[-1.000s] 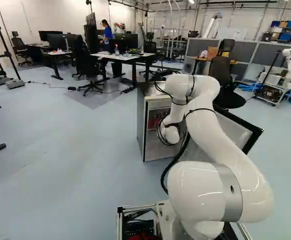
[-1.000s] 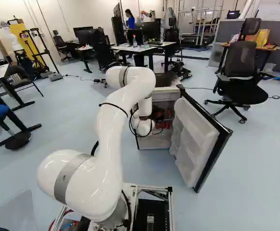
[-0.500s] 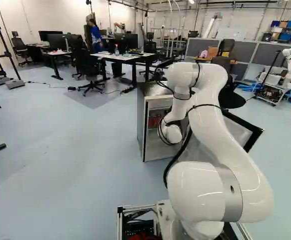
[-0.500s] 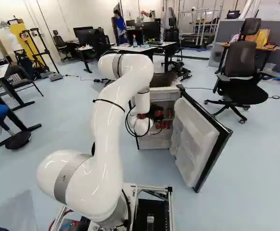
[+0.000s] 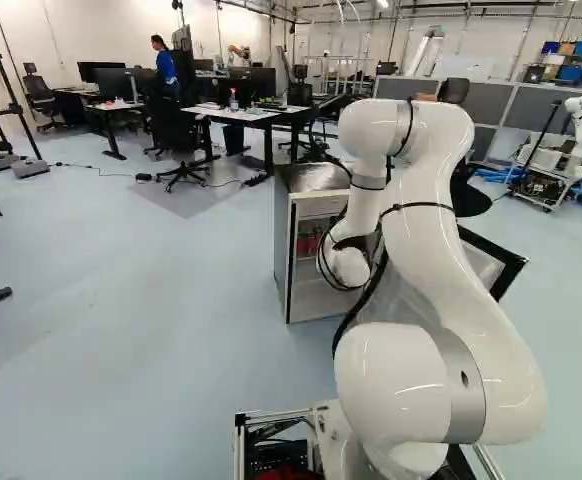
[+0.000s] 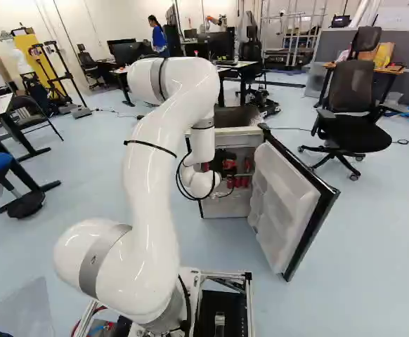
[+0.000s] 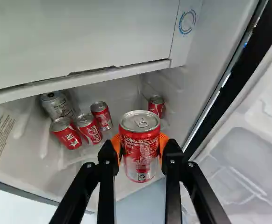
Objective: Grab a drink from the fridge
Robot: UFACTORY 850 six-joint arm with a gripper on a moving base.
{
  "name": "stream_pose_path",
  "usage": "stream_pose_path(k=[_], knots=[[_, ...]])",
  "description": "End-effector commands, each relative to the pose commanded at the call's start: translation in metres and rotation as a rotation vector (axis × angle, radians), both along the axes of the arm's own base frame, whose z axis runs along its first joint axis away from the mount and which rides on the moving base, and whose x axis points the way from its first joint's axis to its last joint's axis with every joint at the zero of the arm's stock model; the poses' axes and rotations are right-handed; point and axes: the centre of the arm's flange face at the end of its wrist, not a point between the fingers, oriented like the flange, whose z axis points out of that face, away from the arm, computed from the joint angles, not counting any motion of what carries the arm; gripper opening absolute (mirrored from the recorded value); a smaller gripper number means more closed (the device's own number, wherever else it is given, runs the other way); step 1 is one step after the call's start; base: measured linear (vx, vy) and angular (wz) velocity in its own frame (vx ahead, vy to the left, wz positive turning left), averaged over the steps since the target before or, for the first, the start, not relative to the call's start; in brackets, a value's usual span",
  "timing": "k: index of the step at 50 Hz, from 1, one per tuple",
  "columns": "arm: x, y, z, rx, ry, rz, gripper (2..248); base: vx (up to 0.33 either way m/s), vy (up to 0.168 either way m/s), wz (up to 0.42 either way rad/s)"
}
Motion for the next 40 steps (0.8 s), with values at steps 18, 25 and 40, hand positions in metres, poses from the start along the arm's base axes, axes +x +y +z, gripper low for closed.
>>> stream_pose_path(k=[18,25,40], knots=[[-0.027,0.012,0.029,0.001,0.005,0.013,99,0.000,0.000,0.000],[-0.036,0.016,0.039,0.001,0.004,0.019,99,0.000,0.000,0.000],[-0.054,0.026,0.060,-0.001,-0.003,0.033,99,0.000,0.000,0.000]])
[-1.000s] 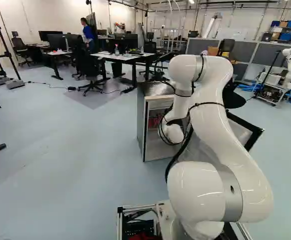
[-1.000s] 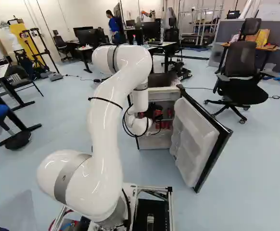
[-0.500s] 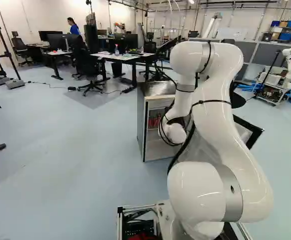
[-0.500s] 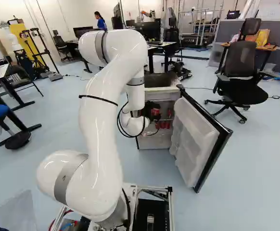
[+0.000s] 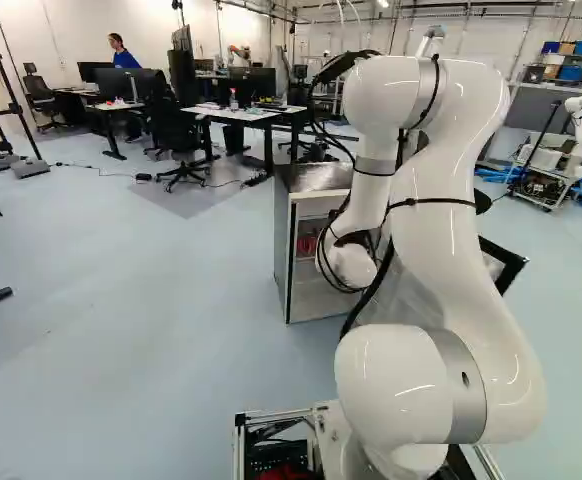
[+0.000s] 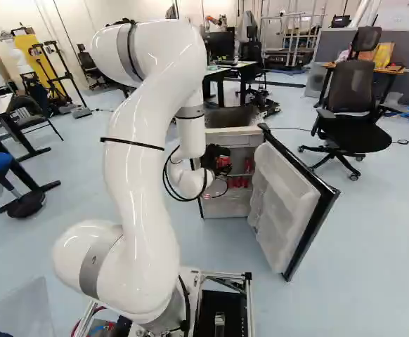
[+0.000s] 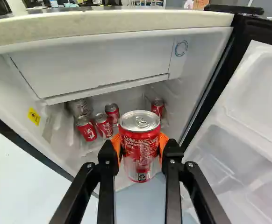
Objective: Grab a drink from the fridge
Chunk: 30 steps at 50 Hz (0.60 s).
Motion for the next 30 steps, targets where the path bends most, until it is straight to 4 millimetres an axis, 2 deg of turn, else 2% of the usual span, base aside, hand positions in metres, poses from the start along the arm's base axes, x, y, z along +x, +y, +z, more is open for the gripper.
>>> stream_pose_path(k=[30], knots=[[-0.015,0.017,0.037,-0.007,-0.044,0.034,99,0.000,0.000,0.000]])
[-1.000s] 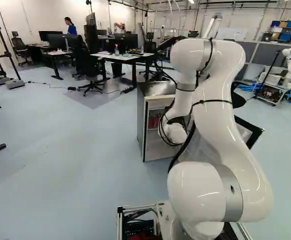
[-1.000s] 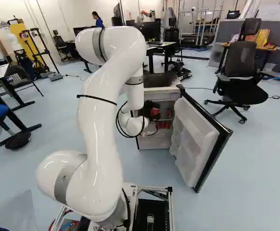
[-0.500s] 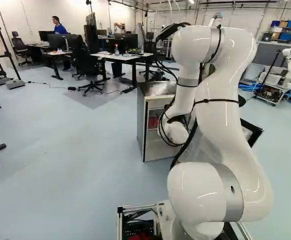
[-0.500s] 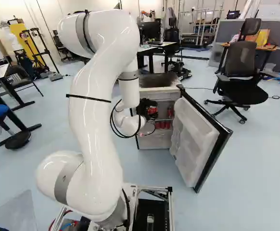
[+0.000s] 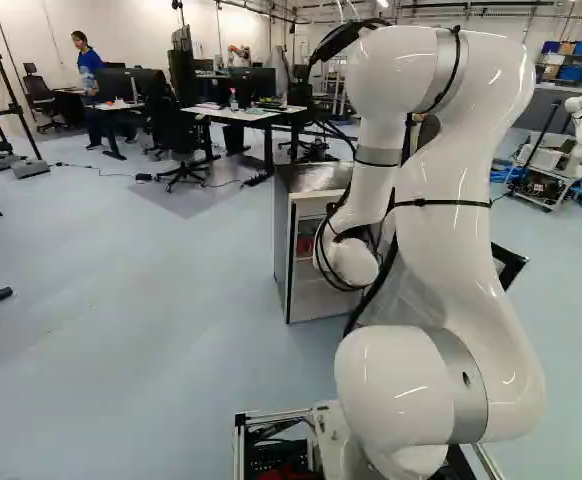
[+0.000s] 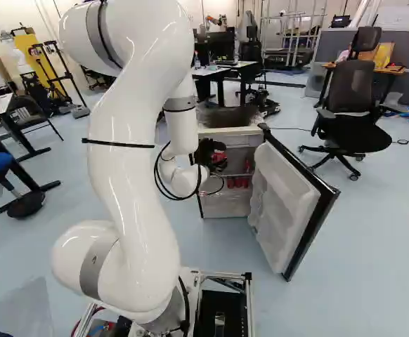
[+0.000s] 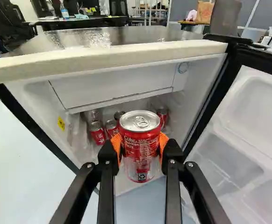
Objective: Grab a drink from the fridge
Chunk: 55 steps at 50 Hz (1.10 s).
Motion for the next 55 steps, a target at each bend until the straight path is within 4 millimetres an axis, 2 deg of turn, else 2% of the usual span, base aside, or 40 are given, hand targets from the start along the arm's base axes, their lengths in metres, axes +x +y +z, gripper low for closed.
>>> stream_pose_path(k=[30,55], knots=[[-0.011,0.013,0.034,-0.007,-0.057,0.029,99,0.000,0.000,0.000],[-0.014,0.016,0.060,-0.014,-0.113,0.035,99,0.000,0.000,0.000]])
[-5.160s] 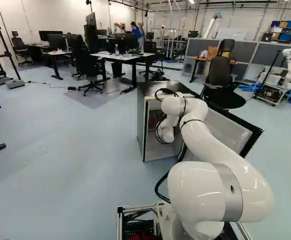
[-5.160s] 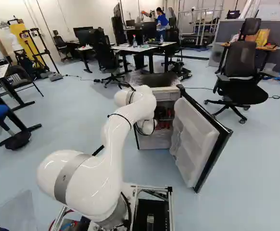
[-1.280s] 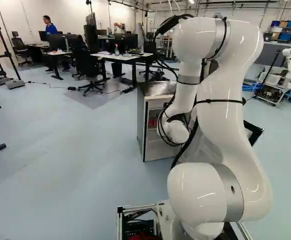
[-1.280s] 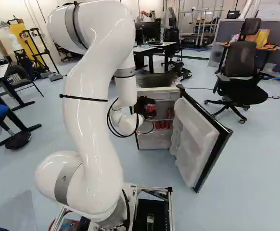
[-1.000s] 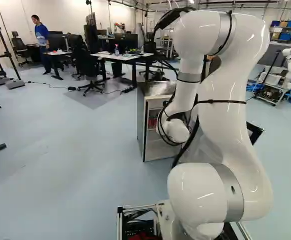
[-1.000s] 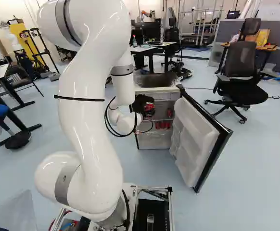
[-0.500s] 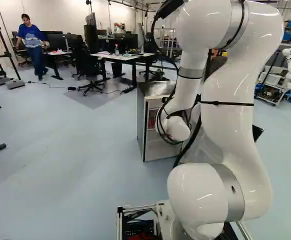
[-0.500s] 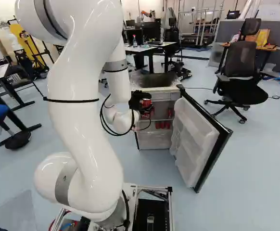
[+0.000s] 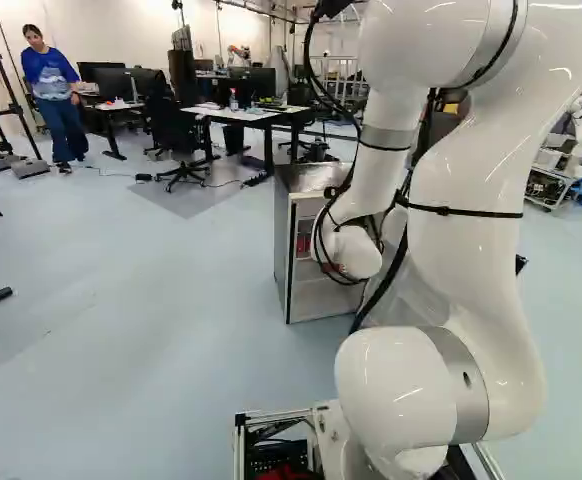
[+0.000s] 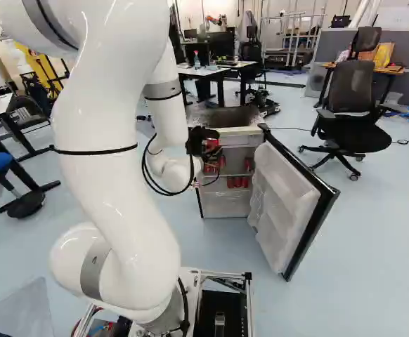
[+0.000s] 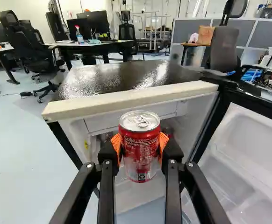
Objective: Grab a drink from the fridge
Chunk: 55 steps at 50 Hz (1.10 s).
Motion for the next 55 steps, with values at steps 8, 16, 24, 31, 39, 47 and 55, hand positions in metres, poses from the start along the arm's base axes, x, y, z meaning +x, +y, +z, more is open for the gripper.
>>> stream_pose_path(k=[8,16,24,31,39,47,55], knots=[[-0.001,0.000,0.008,-0.002,-0.019,0.000,99,0.000,0.000,0.000],[0.001,0.000,0.016,-0.004,-0.039,0.000,99,0.000,0.000,0.000],[0.004,0.000,0.024,-0.006,-0.060,0.001,99,0.000,0.000,0.000],[0.008,0.000,0.030,-0.007,-0.072,0.002,99,0.000,0.000,0.000],[0.012,0.000,0.036,-0.006,-0.079,0.003,99,0.000,0.000,0.000],[0.017,0.000,0.043,-0.004,-0.083,0.004,99,0.000,0.000,0.000],[0.023,0.000,0.048,-0.002,-0.087,0.006,99,0.000,0.000,0.000]])
